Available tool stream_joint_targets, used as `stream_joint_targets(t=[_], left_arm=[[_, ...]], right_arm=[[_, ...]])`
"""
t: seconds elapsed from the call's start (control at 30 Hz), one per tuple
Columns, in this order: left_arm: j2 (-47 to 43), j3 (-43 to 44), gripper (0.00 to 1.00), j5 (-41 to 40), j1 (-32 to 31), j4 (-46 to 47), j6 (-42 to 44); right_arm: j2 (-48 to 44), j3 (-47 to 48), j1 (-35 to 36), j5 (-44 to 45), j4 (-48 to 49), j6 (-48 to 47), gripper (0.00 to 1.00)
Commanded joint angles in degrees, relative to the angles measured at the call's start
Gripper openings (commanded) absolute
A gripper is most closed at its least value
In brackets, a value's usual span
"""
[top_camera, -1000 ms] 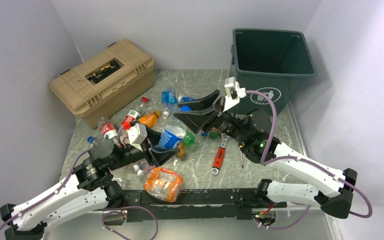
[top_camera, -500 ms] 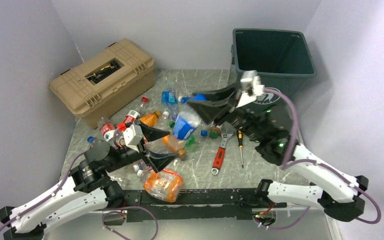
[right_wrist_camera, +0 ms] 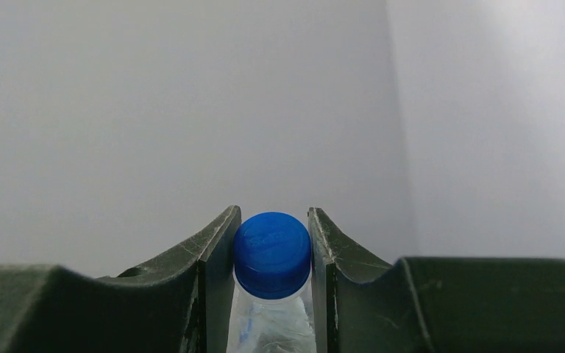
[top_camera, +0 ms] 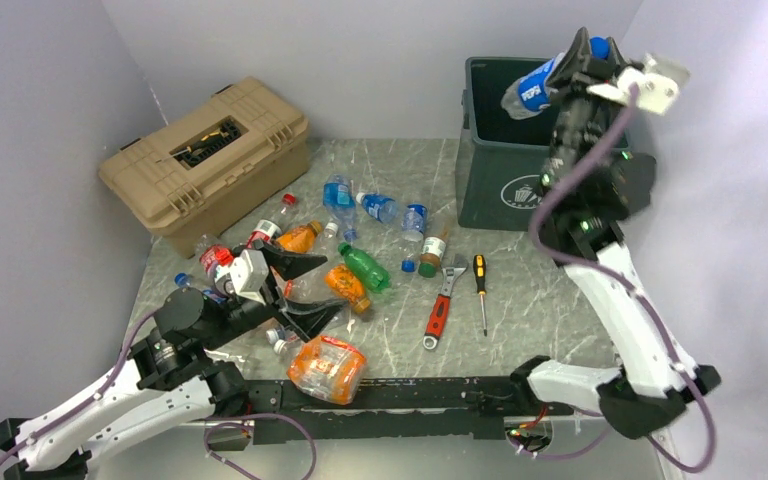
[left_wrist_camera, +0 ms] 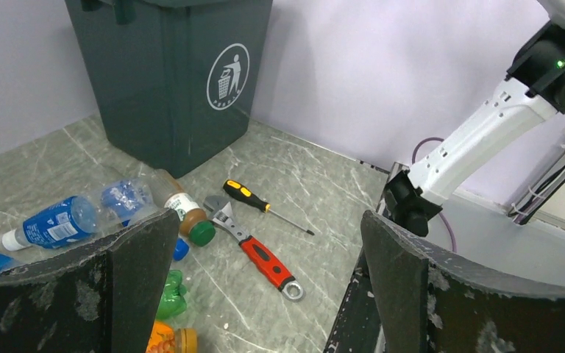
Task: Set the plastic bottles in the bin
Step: Place the plastic bottle in the trash bin.
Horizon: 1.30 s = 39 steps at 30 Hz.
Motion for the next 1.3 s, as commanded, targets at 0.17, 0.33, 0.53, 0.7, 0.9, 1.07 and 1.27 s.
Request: stream_joint_targets(t=[0.17, 0.33, 0.53, 0.7, 0.9, 1.07, 1.27], left_arm=[[1.2, 1.1, 0.99, -1.8, -1.3, -0.3, 2.0], [1.1, 1.3, 0.99, -3.4, -1.5, -1.1, 2.4], [2.2, 2.1, 0.99, -4.4, -1.6, -2.3, 2.7], [2.5, 2.3, 1.0, -4.4, -1.6, -2.6, 2.8], [2.7, 2.6, 0.99, -5.8, -1.7, -3.3, 2.9], [3.3, 3.2, 1.0, -11.1, -1.7, -4.8, 2.9], [4.5, 5.2, 1.0, -22.2, -1.7, -8.8, 1.5]], right_arm=[[16.9, 9.7, -26.3, 1.9, -6.5, 12.2, 0.0], [21.4, 8.4, -35.6, -0.6, -9.9, 20.0, 0.0], [25.1, 7.1, -40.7, -5.4, -17.4, 29.0, 0.33], [26.9, 9.3, -40.8, -10.3, -22.6, 33.9, 0.82], [24.5, 14.0, -39.5, -16.1, -25.4, 40.0, 1.0], [17.3, 13.6, -34.3, -25.8, -26.0, 44.8, 0.99], [2.0, -5.6, -18.7, -33.4, -24.4, 46.9, 0.95]])
